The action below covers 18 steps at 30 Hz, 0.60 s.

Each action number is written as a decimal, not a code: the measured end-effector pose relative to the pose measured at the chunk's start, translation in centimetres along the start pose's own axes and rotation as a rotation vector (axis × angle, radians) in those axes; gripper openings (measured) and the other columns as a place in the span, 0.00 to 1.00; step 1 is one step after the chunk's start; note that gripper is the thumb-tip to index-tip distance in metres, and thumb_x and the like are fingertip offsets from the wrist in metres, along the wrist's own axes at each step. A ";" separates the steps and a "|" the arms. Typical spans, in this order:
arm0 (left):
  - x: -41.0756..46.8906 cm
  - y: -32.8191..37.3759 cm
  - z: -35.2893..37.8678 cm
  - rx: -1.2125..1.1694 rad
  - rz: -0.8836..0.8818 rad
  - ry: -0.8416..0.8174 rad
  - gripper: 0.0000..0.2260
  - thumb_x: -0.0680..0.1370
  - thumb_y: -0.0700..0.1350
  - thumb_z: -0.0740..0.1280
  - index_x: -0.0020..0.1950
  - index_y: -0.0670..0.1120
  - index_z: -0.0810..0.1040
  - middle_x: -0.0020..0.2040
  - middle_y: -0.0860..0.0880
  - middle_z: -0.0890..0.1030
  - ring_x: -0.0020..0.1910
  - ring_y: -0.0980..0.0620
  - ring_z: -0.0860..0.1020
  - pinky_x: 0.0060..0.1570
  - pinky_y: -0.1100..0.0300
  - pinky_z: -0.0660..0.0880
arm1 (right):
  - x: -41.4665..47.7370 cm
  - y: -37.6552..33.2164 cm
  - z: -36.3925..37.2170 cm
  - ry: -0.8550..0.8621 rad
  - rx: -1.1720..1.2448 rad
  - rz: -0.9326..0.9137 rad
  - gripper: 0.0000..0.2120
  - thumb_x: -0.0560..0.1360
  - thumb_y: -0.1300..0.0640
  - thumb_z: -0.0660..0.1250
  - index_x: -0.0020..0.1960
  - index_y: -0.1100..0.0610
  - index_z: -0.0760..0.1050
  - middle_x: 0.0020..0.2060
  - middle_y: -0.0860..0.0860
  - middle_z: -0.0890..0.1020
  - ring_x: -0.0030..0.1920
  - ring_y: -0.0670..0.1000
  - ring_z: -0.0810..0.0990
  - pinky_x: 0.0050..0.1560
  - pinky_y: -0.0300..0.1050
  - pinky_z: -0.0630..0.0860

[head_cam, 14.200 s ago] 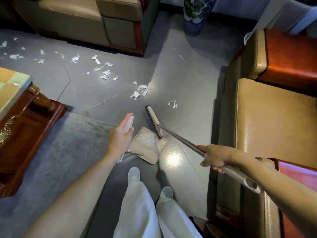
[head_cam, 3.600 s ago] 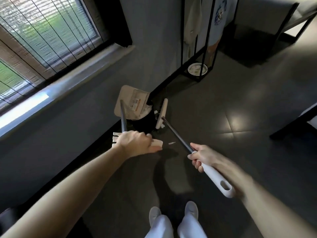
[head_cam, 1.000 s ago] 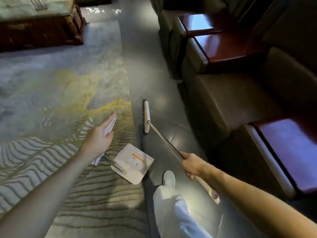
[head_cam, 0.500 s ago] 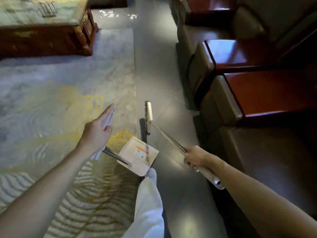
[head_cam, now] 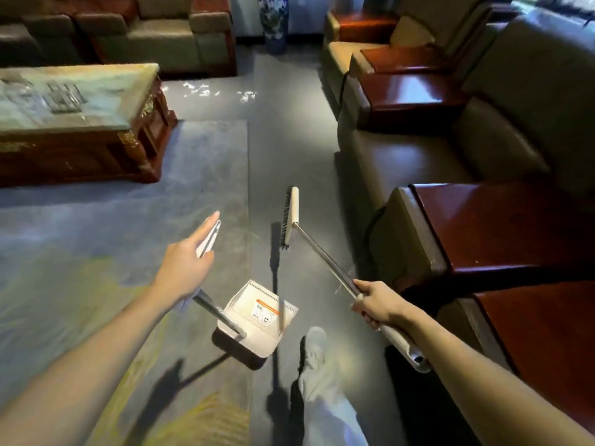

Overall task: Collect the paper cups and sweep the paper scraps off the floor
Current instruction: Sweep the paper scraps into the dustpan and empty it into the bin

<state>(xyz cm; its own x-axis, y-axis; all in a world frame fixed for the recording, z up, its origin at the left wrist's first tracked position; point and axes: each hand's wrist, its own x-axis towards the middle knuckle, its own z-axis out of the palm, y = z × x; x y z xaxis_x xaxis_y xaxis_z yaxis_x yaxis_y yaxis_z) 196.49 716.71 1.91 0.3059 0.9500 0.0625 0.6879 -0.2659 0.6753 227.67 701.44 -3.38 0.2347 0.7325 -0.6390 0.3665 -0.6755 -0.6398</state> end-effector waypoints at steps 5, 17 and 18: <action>19.8 1.5 1.9 0.023 -0.029 0.030 0.31 0.76 0.34 0.63 0.74 0.58 0.64 0.68 0.48 0.73 0.66 0.45 0.72 0.58 0.66 0.64 | 15.7 -10.4 -9.3 -0.010 -0.007 -0.035 0.32 0.74 0.69 0.63 0.76 0.58 0.59 0.25 0.53 0.70 0.18 0.46 0.67 0.19 0.36 0.67; 63.2 -1.1 5.2 0.036 -0.103 0.197 0.30 0.76 0.35 0.65 0.74 0.56 0.64 0.63 0.42 0.78 0.51 0.36 0.79 0.41 0.69 0.64 | 51.3 -37.1 -25.5 -0.062 -0.138 -0.073 0.19 0.73 0.66 0.63 0.64 0.58 0.74 0.29 0.51 0.75 0.19 0.45 0.71 0.21 0.38 0.70; 67.3 -1.5 5.7 0.029 -0.102 0.185 0.30 0.77 0.35 0.65 0.74 0.56 0.64 0.63 0.42 0.78 0.51 0.35 0.79 0.43 0.67 0.67 | 54.6 -39.2 -26.6 -0.064 -0.109 -0.062 0.20 0.73 0.67 0.63 0.65 0.57 0.73 0.29 0.52 0.74 0.19 0.45 0.71 0.20 0.37 0.69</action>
<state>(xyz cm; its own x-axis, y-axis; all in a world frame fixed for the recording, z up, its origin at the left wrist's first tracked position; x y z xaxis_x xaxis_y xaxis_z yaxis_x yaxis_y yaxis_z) 219.76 780.08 0.91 0.1094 0.9853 0.1311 0.7283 -0.1692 0.6640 250.07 770.16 -1.80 0.1522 0.7632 -0.6280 0.4745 -0.6138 -0.6310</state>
